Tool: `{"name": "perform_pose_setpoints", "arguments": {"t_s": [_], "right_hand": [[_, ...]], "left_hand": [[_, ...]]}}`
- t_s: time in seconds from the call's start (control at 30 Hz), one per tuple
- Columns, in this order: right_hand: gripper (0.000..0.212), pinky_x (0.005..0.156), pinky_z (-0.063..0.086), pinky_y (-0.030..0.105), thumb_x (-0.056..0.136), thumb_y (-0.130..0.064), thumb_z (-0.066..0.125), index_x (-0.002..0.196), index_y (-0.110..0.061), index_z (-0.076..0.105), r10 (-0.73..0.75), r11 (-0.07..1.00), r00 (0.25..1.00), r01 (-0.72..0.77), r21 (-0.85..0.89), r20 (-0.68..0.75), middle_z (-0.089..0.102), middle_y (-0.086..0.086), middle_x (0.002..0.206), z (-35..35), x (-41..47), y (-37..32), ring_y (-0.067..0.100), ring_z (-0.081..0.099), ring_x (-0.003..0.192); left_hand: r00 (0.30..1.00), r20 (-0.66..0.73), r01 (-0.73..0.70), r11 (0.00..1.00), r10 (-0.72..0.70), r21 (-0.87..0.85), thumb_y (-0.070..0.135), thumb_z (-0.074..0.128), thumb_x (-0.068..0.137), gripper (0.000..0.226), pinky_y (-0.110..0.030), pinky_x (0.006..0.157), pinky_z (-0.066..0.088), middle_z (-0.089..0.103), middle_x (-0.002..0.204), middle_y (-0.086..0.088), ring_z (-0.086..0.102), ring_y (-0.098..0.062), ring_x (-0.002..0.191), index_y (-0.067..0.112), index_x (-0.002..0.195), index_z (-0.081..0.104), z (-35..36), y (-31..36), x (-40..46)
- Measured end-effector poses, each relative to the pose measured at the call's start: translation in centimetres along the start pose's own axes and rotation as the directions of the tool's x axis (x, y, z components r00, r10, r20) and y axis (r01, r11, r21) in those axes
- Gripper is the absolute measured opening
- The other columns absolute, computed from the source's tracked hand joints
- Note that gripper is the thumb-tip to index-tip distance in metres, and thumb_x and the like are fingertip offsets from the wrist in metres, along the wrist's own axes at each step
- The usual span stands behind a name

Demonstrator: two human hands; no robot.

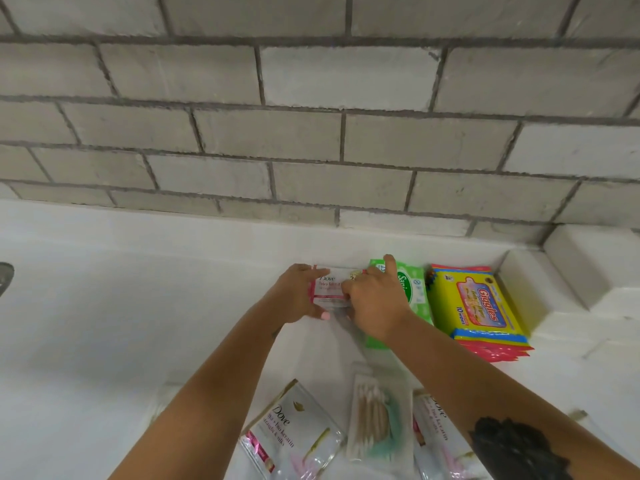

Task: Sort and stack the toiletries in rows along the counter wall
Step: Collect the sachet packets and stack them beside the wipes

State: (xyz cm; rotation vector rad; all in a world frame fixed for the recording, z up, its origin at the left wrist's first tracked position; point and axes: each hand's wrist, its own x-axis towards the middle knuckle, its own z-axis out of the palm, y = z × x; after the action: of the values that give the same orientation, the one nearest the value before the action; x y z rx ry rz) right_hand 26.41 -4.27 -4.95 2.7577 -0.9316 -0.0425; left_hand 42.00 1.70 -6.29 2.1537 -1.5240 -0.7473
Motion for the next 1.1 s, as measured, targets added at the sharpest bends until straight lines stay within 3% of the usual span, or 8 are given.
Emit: {"name": "perform_pose_setpoints", "arguments": {"t_s": [0.07, 0.2, 0.33, 0.47, 0.77, 0.9, 1.0, 1.1], "right_hand": [[0.024, 0.112, 0.004, 0.052, 0.087, -0.040, 0.051, 0.102, -0.022, 0.059, 0.007, 1.000, 1.000, -0.008, 0.002, 0.016, 0.065, 0.001, 0.090, -0.2, 0.1, -0.1, 0.026, 0.052, 0.102], [0.018, 0.113, 0.004, 0.050, 0.088, -0.024, 0.050, 0.103, -0.021, 0.058, 0.018, 1.000, 1.000, -0.018, 0.007, 0.009, 0.064, 0.002, 0.088, -0.7, 0.2, -0.6, 0.026, 0.054, 0.099], [0.017, 0.112, 0.004, 0.049, 0.087, -0.018, 0.049, 0.101, -0.021, 0.057, 0.017, 1.000, 1.000, -0.017, -0.003, 0.001, 0.056, 0.001, 0.078, -0.6, 0.2, -0.8, 0.026, 0.057, 0.093], [0.019, 0.113, 0.004, 0.050, 0.085, -0.014, 0.047, 0.101, -0.021, 0.056, 0.017, 1.000, 1.000, -0.017, -0.021, -0.004, 0.060, 0.001, 0.081, -0.4, 0.3, -0.7, 0.025, 0.058, 0.092], [0.028, 0.112, 0.002, 0.055, 0.093, -0.032, 0.044, 0.115, -0.023, 0.058, 0.016, 1.000, 1.000, -0.016, -0.023, 0.015, 0.063, 0.003, 0.103, -0.9, -0.3, -0.8, 0.027, 0.047, 0.110], [0.035, 0.112, 0.002, 0.054, 0.091, -0.040, 0.044, 0.120, -0.025, 0.058, 0.043, 0.997, 0.999, -0.041, 0.064, -0.026, 0.061, 0.001, 0.113, -2.1, -1.8, -1.0, 0.025, 0.045, 0.116], [0.031, 0.110, 0.001, 0.052, 0.087, -0.031, 0.050, 0.118, -0.028, 0.058, 0.069, 0.989, 0.993, -0.056, 0.135, -0.095, 0.061, -0.002, 0.113, -2.9, -3.7, -1.7, 0.022, 0.045, 0.117], [0.030, 0.103, -0.004, 0.047, 0.087, -0.035, 0.052, 0.117, -0.033, 0.056, 0.084, 0.970, 0.986, -0.048, 0.239, -0.144, 0.059, -0.008, 0.120, -3.8, -6.3, -3.0, 0.018, 0.043, 0.122]], "left_hand": [[0.999, -0.013, -0.028, 0.991, 0.030, 0.127, 0.021, 0.082, 0.069, 0.081, -0.028, 0.113, 0.027, 0.031, 0.148, -0.007, 0.033, -0.023, 0.136, 0.022, 0.140, 0.044, 0.4, 0.0, -0.2], [0.996, -0.053, -0.055, 0.983, 0.066, 0.176, 0.014, 0.073, 0.079, 0.065, -0.024, 0.109, 0.029, 0.027, 0.151, -0.003, 0.034, -0.021, 0.136, 0.022, 0.138, 0.047, 0.7, 0.0, 0.2], [0.996, -0.071, -0.049, 0.988, 0.059, 0.147, 0.011, 0.072, 0.080, 0.065, -0.018, 0.102, 0.034, 0.030, 0.151, -0.001, 0.038, -0.020, 0.133, 0.021, 0.139, 0.047, 1.0, -0.1, 0.6], [0.992, -0.103, -0.050, 0.977, 0.072, 0.209, 0.016, 0.073, 0.079, 0.067, -0.022, 0.109, 0.031, 0.032, 0.151, -0.003, 0.037, -0.020, 0.135, 0.021, 0.139, 0.046, 1.6, -0.5, 0.9], [0.989, -0.146, -0.013, 0.985, 0.039, 0.172, 0.015, 0.075, 0.075, 0.078, -0.032, 0.113, 0.031, 0.032, 0.150, -0.007, 0.035, -0.022, 0.136, 0.020, 0.144, 0.038, 1.0, 0.4, -0.9], [0.980, -0.196, -0.012, 0.986, 0.045, 0.164, 0.015, 0.075, 0.077, 0.071, -0.028, 0.113, 0.027, 0.036, 0.148, -0.006, 0.035, -0.021, 0.136, 0.018, 0.140, 0.043, 0.1, 1.0, -3.7], [0.972, -0.234, -0.006, 0.995, 0.028, 0.095, 0.013, 0.075, 0.076, 0.064, -0.023, 0.106, 0.032, 0.046, 0.141, -0.004, 0.043, -0.018, 0.129, 0.019, 0.134, 0.050, -0.6, 1.3, -7.0], [0.963, -0.266, 0.023, 1.000, -0.026, -0.016, 0.016, 0.076, 0.076, 0.060, -0.020, 0.095, 0.040, 0.050, 0.135, 0.003, 0.050, -0.013, 0.120, 0.025, 0.131, 0.053, -1.2, 1.5, -11.2]]}}
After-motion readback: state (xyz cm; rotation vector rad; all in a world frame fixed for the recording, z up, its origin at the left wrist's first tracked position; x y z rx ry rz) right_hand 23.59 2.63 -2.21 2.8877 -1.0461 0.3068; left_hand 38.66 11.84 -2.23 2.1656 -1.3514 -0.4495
